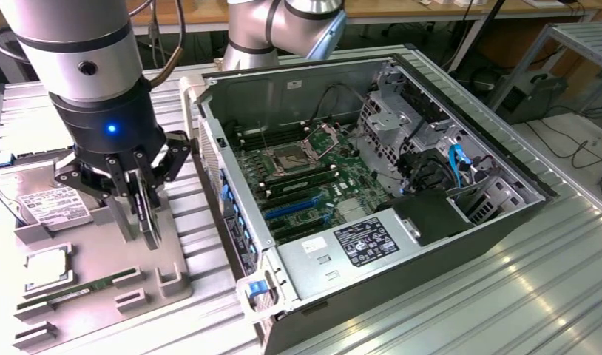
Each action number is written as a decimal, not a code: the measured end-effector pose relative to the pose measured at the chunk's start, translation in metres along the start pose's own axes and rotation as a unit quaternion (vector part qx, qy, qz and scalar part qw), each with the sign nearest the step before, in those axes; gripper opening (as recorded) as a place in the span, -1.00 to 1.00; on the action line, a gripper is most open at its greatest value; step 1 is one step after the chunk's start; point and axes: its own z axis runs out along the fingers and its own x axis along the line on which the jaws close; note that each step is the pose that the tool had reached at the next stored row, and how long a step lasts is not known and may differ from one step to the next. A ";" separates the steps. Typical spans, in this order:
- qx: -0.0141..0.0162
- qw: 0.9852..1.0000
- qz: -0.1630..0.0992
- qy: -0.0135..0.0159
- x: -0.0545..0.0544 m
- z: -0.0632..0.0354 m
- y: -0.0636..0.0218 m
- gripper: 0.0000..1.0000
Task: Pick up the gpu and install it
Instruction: 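Pick up the gpu and move the gpu toward the slot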
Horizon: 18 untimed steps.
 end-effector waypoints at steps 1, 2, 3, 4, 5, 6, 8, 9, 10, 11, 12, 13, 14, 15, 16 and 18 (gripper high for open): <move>0.000 1.000 0.000 0.000 0.000 -0.0010 0.0000 -0.44; 0.000 1.000 0.000 0.000 0.000 -0.0017 0.0000 -0.44; 0.000 1.000 0.000 0.000 0.000 -0.0026 0.0000 -0.44; 0.000 1.000 0.000 0.000 0.000 -0.0034 -0.0001 -0.44; 0.000 1.000 0.000 0.000 0.000 -0.0040 -0.0001 -0.44; 0.000 1.000 0.000 0.000 0.000 -0.0048 -0.0001 -0.44; 0.000 1.000 0.000 0.000 0.000 -0.0070 -0.0002 -0.44; 0.000 1.000 0.000 0.000 0.000 -0.0080 -0.0002 -0.44; 0.000 1.000 0.000 0.000 0.000 -0.0089 -0.0002 -0.44; 0.000 1.000 0.000 0.000 0.000 -0.0103 -0.0002 -0.44; 0.000 1.000 0.000 0.000 0.000 -0.0112 -0.0003 -0.44; 0.000 1.000 0.000 0.000 0.000 -0.0120 -0.0003 -0.44; 0.000 1.000 0.000 0.000 0.000 -0.0130 -0.0003 -0.44; 0.000 1.000 0.000 0.000 0.000 -0.0139 -0.0003 -0.44; 0.000 1.000 0.000 0.000 0.000 -0.0150 -0.0004 -0.44; 0.000 1.000 0.000 0.000 0.000 -0.0166 -0.0004 -0.44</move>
